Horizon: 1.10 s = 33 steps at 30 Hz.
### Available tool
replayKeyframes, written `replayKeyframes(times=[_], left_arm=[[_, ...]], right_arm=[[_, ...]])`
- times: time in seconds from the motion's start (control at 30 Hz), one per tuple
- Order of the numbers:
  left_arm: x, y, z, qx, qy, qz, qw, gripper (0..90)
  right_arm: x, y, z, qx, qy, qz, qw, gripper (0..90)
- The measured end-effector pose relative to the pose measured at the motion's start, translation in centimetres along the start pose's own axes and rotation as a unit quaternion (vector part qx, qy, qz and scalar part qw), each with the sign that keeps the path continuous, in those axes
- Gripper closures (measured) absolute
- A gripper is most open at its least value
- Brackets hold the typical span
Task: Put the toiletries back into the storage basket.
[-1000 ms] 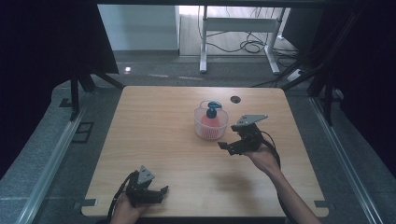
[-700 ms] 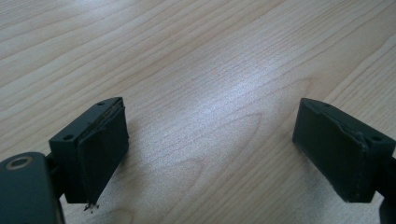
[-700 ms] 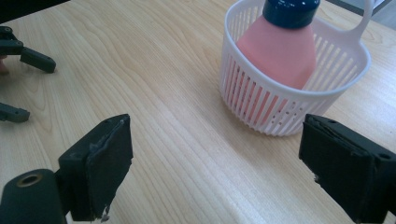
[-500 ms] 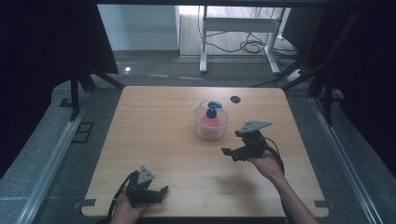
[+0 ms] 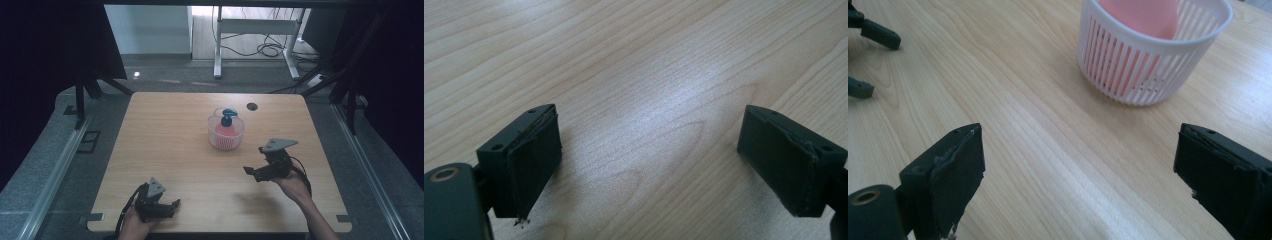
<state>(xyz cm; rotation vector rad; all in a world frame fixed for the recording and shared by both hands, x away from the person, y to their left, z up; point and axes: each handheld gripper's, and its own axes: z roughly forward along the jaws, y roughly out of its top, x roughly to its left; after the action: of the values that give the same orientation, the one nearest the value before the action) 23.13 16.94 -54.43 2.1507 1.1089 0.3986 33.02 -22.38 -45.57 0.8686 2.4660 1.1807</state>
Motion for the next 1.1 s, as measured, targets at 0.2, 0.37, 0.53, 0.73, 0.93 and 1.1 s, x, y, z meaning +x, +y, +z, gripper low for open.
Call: replayKeyframes(times=[0.2, 0.37, 0.53, 0.73, 0.93, 1.1], left_arm=[[0.0, 0.0, 0.0, 0.000, 0.000, 0.000, 1.0000, 10.3], [0.0, 0.0, 0.0, 0.000, 0.000, 0.000, 1.0000, 10.2], [0.0, 0.0, 0.0, 0.000, 0.000, 0.000, 1.0000, 10.3], [0.0, 0.0, 0.0, -0.001, 0.000, -0.001, 1.0000, 10.2], [0.0, 0.0, 0.0, -0.001, 0.000, -0.001, 1.0000, 10.2], [0.0, 0.0, 0.0, -0.001, 0.000, -0.001, 1.0000, 10.2]], right_arm=[[0.2, -1.1, -0.5, 0.003, -0.004, 0.000, 1.0000, 4.0], [0.4, -2.0, -0.9, 0.009, -0.009, -0.001, 0.9999, 2.4], [0.7, -2.7, -1.2, 0.015, -0.015, -0.004, 0.9998, 1.3], [0.9, -3.7, -1.8, 0.016, -0.019, -0.004, 0.9997, 0.6], [1.3, -4.9, -2.4, 0.012, -0.022, 0.003, 0.9997, 0.4], [1.4, -5.7, -2.6, 0.015, -0.026, 0.003, 0.9995, 0.3]])
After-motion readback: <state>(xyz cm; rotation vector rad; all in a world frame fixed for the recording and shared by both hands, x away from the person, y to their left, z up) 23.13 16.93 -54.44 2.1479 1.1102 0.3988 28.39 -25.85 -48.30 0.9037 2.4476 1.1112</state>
